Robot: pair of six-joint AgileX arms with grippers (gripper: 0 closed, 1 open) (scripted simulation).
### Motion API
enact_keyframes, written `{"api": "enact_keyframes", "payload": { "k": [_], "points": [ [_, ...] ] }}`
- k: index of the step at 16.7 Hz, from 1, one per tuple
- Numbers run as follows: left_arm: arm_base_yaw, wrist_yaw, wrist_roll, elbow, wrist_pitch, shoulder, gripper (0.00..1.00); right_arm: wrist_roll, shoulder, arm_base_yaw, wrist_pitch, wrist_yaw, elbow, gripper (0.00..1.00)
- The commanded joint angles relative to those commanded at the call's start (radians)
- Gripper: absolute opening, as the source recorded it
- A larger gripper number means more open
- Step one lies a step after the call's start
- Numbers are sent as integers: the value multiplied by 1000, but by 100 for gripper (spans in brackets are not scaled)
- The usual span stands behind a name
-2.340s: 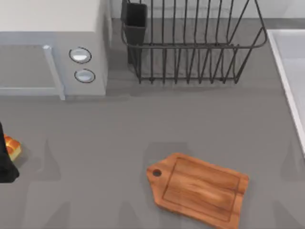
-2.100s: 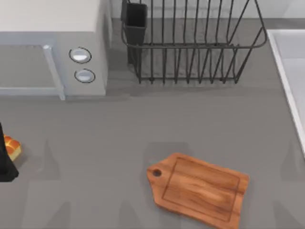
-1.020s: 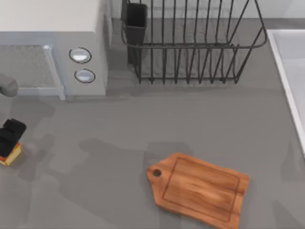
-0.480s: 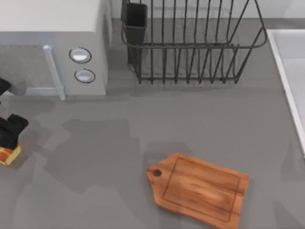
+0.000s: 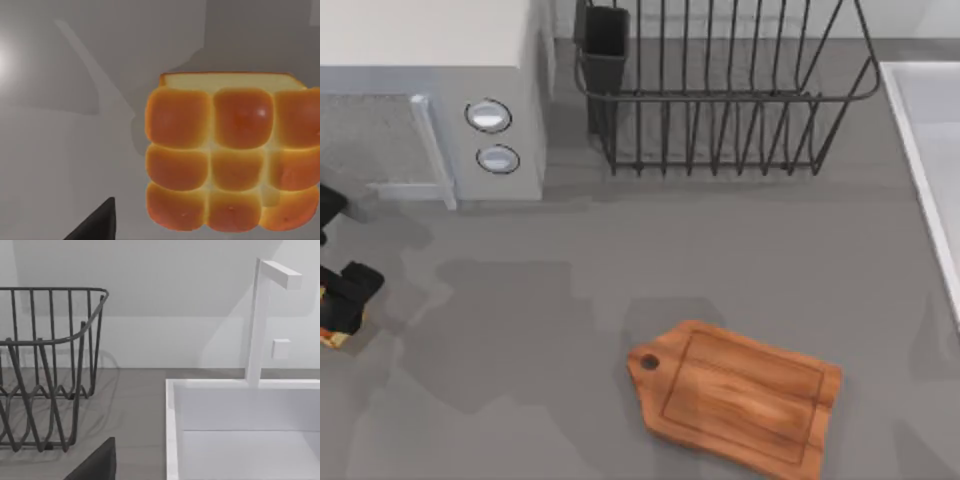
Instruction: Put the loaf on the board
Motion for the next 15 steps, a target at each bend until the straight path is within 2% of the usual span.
{"api": "enact_keyframes", "payload": {
  "k": [6, 13, 15],
  "points": [
    [9, 1, 10, -85, 167, 87, 100, 0, 0, 0, 0, 0, 0, 100],
    [9, 2, 11, -51, 192, 139, 100, 0, 0, 0, 0, 0, 0, 100],
    [9, 2, 11, -51, 192, 139, 85, 0, 0, 0, 0, 0, 0, 100]
  ]
}}
